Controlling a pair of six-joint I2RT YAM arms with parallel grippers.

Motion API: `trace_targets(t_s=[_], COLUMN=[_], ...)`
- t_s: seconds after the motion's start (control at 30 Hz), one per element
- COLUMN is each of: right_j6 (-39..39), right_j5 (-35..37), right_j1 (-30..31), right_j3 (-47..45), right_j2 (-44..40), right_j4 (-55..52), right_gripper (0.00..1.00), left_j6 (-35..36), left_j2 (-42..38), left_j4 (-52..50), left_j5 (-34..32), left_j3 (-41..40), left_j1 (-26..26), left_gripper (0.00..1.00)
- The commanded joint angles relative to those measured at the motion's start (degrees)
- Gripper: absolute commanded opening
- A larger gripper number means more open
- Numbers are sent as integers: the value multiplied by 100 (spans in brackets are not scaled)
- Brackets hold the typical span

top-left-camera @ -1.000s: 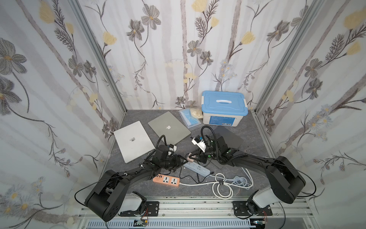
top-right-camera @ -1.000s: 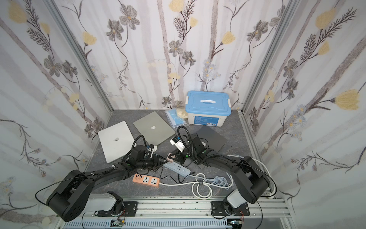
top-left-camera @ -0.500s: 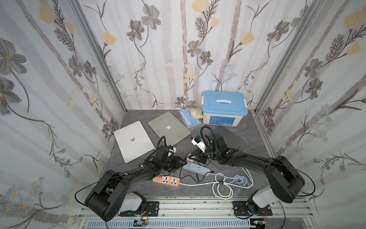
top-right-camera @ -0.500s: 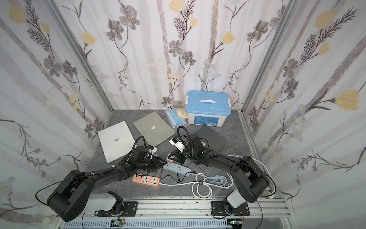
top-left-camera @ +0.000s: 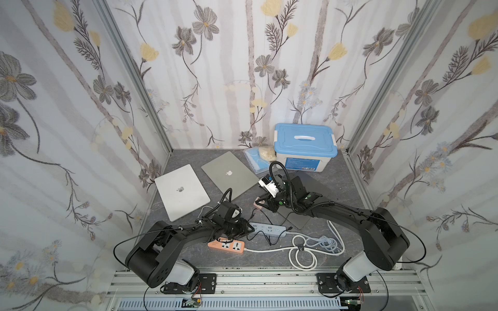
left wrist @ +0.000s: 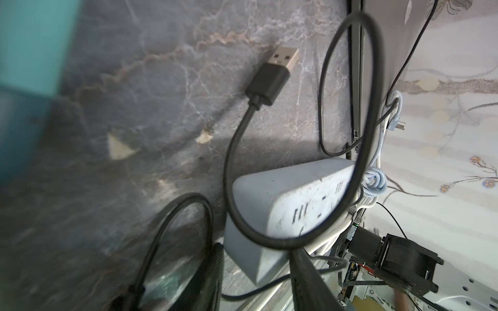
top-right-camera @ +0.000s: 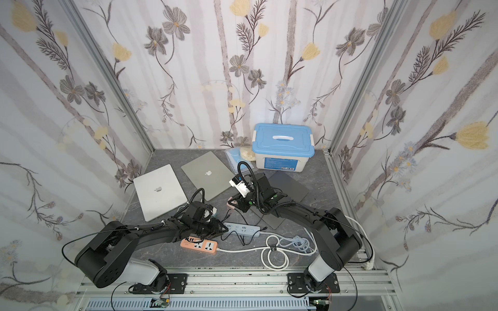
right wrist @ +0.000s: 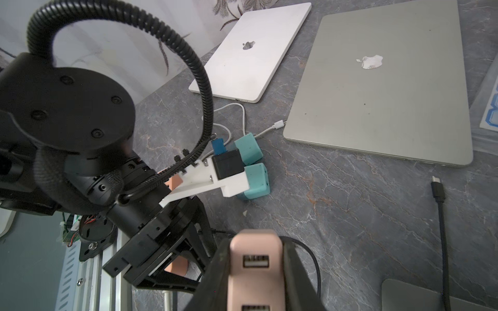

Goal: Unplug the laptop charger
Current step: Remove the plug from the socket, then place the plug at the center of the board.

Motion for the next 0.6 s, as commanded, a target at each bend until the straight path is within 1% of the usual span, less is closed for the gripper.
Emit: trace_targets(t_s=[0.0,0.1,0.23,0.37,0.47,0.57], right_j6=[-89,-69,-1,98,225,263], right_j5=[267,365,298,17,-355,-500], right_j1=[-29,-47,-43,-45,-43,-37], right_j3=[220,494,933,1286,1448,1542], right_j2=[192,474,943,1406,1723,1999], right_j4=[-115,-200,-255,-183,-53,-97], right_gripper=[0,0,0,0,0,0], left_j6=[168,414,773,765,784,874], left_j2=[-84,-364,-979,-1427,-1540,-1684], left_j4=[-155,-688,-1581,-1877,-2078,-2407], left_j5=[-109,-288,-692,-730,-801,-1102], left_j3=[54,176,400,376,336,386], left_j1=[-4,-5,20,303,539,624], left_gripper=[46,51,59,67,69,70])
